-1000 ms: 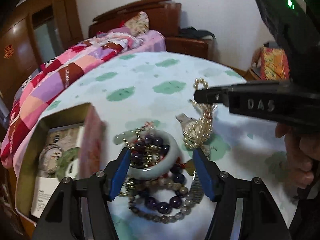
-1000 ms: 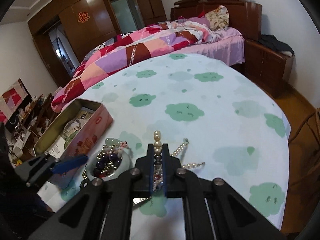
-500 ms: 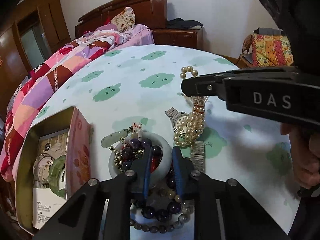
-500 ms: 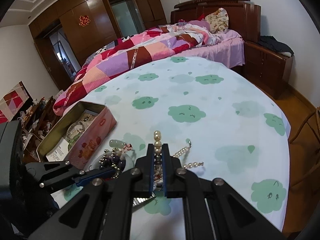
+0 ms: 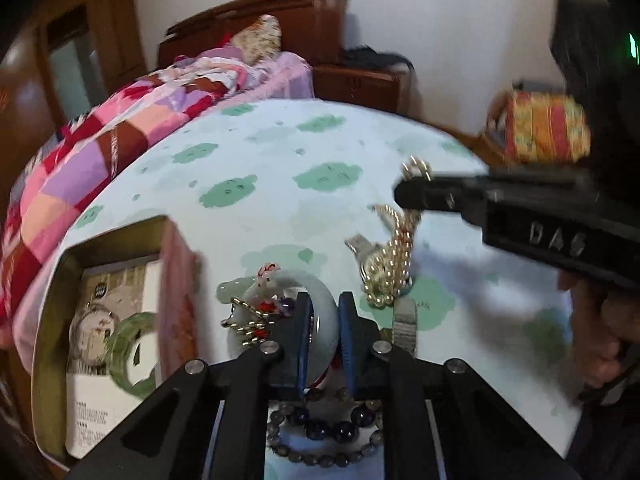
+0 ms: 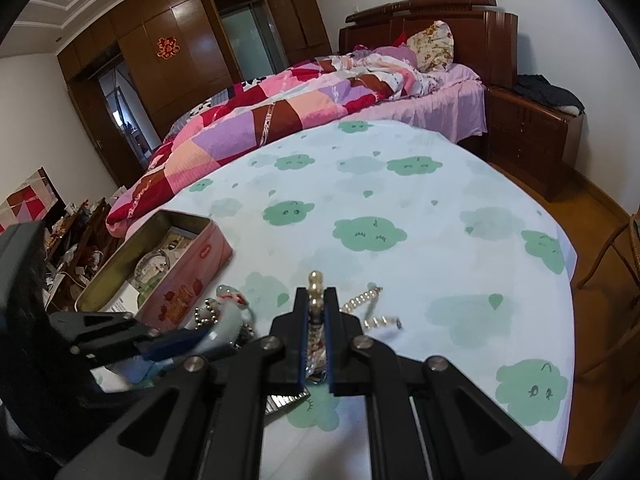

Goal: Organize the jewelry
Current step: 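Lift the pearl necklace with the right gripper while the left gripper grasps the white jade bangle, then carry the pearl necklace and white bangle into the tin box and release both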

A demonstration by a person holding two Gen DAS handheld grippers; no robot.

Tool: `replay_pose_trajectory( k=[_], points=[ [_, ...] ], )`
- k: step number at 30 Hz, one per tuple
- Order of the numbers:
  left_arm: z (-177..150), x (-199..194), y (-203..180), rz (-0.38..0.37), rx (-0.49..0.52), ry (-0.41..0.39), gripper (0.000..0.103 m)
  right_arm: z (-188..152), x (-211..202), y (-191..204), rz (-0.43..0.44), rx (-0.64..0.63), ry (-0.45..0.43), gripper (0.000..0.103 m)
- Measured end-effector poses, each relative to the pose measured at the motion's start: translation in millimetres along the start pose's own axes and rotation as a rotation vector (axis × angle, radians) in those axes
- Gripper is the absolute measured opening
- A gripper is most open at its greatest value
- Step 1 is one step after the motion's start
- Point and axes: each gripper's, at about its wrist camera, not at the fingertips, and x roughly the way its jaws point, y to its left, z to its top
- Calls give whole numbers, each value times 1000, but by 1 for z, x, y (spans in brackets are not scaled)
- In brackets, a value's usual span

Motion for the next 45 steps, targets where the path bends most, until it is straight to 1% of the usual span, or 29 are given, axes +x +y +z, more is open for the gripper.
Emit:
replay_pose_trajectory(
  k=[2,6,9,15,18,25,30,37,45],
  points=[
    [3,-14,10,-28,-63,-37,13,1,-3,1,1,-1,-8,9],
    [10,-39,22,-42,-129,-107,13,3,-6,4,2,-9,-19,9],
    [16,-56,31,-73,-183,-155,13,4,-7,6,9,-11,-20,9],
    [24,-81,44,-113,-234,-225,13,8,-14,11,27,-20,-41,9],
    [28,-92,47,-112,-236,-254,13,12,-20,15,39,-27,-55,9],
    [30,-105,54,-117,-242,-286,13,20,-26,29,62,-57,-79,9],
    [31,-111,58,-108,-242,-302,13,24,-27,36,77,-76,-83,9],
    [27,-116,68,-59,-245,-310,13,33,-33,50,105,-110,-96,9],
    [18,-118,89,-3,-266,-307,13,51,-29,79,155,-167,-95,9]
  ],
)
